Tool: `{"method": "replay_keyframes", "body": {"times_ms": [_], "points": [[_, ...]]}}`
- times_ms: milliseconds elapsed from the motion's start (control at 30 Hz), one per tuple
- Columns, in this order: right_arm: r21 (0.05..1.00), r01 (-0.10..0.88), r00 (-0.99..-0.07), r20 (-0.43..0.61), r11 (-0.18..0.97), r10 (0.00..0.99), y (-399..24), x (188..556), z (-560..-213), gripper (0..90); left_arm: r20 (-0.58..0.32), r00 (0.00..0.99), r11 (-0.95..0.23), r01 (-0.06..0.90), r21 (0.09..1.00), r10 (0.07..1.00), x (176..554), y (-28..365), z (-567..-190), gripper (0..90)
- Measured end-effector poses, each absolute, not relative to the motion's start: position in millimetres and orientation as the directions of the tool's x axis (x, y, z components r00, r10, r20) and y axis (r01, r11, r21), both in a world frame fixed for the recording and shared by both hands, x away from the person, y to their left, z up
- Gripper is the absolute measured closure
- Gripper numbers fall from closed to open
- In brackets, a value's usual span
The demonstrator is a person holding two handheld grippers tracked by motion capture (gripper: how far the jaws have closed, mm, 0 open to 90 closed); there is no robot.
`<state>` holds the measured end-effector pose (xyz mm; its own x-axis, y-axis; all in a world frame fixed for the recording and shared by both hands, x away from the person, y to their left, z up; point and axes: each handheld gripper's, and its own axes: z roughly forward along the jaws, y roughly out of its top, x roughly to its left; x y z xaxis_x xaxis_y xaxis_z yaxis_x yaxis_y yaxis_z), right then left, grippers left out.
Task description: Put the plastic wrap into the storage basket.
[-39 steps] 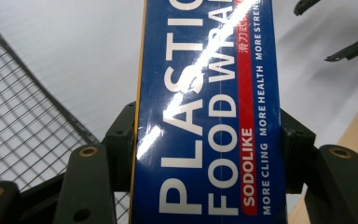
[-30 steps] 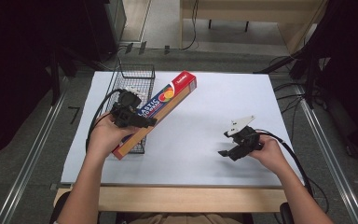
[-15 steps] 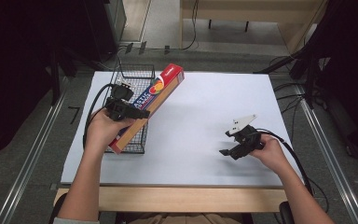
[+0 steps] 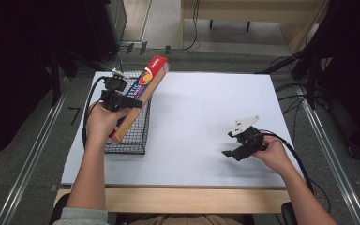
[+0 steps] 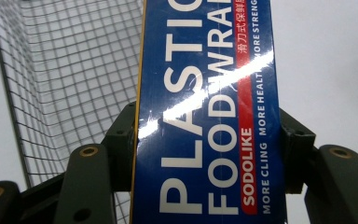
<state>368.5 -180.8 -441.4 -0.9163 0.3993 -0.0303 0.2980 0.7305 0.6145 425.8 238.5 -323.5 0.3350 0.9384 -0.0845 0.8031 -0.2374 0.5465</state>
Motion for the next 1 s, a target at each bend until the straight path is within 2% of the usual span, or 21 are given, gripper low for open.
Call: {"method": "replay_keyframes", "body": {"times_ms": [167,300,433,567,1000], "points": [[0.613,0.292,-0.919,-0.033,0.734,0.393,-181,368,-442,23.3,-0.057,0.283,-0.209,0.815,0.54,0.957,434,240,-324,40.4],[0.617,0.296,-0.916,-0.033,0.73,0.399,-182,367,-441,23.4,-0.094,0.233,-0.145,0.824,0.548,0.968,442,248,-327,40.3],[0.621,0.291,-0.917,-0.036,0.728,0.397,-182,367,-440,23.4,-0.062,0.2,-0.137,0.833,0.537,0.978,449,251,-330,40.3],[0.621,0.295,-0.916,-0.033,0.726,0.401,-182,367,-440,23.4,-0.07,0.166,-0.105,0.846,0.523,0.984,453,250,-335,40.3],[0.625,0.292,-0.918,-0.029,0.724,0.395,-182,365,-439,23.4,-0.031,0.133,-0.099,0.858,0.503,0.991,462,248,-355,40.2]]}}
